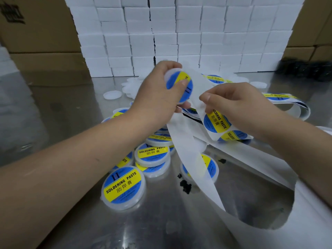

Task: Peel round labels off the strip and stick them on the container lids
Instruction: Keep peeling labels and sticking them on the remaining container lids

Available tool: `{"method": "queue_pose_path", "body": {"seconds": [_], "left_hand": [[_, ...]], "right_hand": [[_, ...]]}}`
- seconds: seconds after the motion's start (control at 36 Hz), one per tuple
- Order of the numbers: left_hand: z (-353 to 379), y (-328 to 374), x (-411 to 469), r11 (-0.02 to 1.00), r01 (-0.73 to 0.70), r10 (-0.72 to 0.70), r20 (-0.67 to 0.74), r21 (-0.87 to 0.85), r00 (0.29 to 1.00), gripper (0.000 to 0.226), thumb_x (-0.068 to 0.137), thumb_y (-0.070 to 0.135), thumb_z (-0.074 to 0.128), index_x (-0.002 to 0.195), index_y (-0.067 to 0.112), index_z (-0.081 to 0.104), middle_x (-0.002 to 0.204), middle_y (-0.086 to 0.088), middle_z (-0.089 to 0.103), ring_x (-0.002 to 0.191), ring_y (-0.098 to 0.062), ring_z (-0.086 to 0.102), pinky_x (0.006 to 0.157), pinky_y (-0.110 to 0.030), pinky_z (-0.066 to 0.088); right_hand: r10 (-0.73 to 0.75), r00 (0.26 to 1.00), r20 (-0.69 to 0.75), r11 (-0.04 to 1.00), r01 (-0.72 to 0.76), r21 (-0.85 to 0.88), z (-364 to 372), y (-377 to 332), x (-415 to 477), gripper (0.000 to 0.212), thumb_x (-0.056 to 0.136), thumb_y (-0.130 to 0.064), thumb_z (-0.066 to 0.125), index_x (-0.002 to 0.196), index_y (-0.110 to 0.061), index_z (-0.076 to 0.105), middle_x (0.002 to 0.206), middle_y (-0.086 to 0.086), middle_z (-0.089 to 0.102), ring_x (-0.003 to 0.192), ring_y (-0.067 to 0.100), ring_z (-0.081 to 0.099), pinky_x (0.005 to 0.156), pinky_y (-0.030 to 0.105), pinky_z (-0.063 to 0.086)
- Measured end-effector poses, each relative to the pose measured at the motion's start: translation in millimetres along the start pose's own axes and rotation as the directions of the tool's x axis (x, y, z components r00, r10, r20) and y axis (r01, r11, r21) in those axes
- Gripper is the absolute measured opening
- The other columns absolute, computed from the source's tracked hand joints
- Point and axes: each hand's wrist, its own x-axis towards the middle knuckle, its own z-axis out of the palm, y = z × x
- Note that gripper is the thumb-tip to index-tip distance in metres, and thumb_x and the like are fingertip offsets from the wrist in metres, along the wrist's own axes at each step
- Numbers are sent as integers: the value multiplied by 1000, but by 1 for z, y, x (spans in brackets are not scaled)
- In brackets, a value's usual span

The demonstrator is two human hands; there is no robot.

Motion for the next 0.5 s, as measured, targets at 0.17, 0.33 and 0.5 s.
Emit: {"method": "queue_pose_path", "body": {"seconds": [0.17,0.33,0.5], "left_hand": [[7,-4,-6,988,-47,18,189,149,982,12,93,29,49,86,37,43,68,4,60,39,-10,55,42,-18,43],[6,-2,-8,979,-95,58,204,179,977,12,97,31,42,85,33,44,64,0,63,35,-2,49,37,-13,35],[7,-2,-8,984,-90,51,239,154,970,14,96,30,41,84,34,46,58,13,59,48,0,60,37,-14,38]], "right_hand": [[-88,996,-11,994,87,-69,-1,-3,-4,37,86,-46,47,80,-13,63,72,-1,66,56,6,51,50,18,40],[-103,993,51,982,110,-154,0,-7,-4,25,90,-34,49,68,-22,53,55,-34,55,56,-12,50,49,5,36],[-72,997,35,996,74,-53,-2,-8,-6,27,90,-30,50,75,-10,59,48,-25,55,46,-5,50,41,7,34]]}}
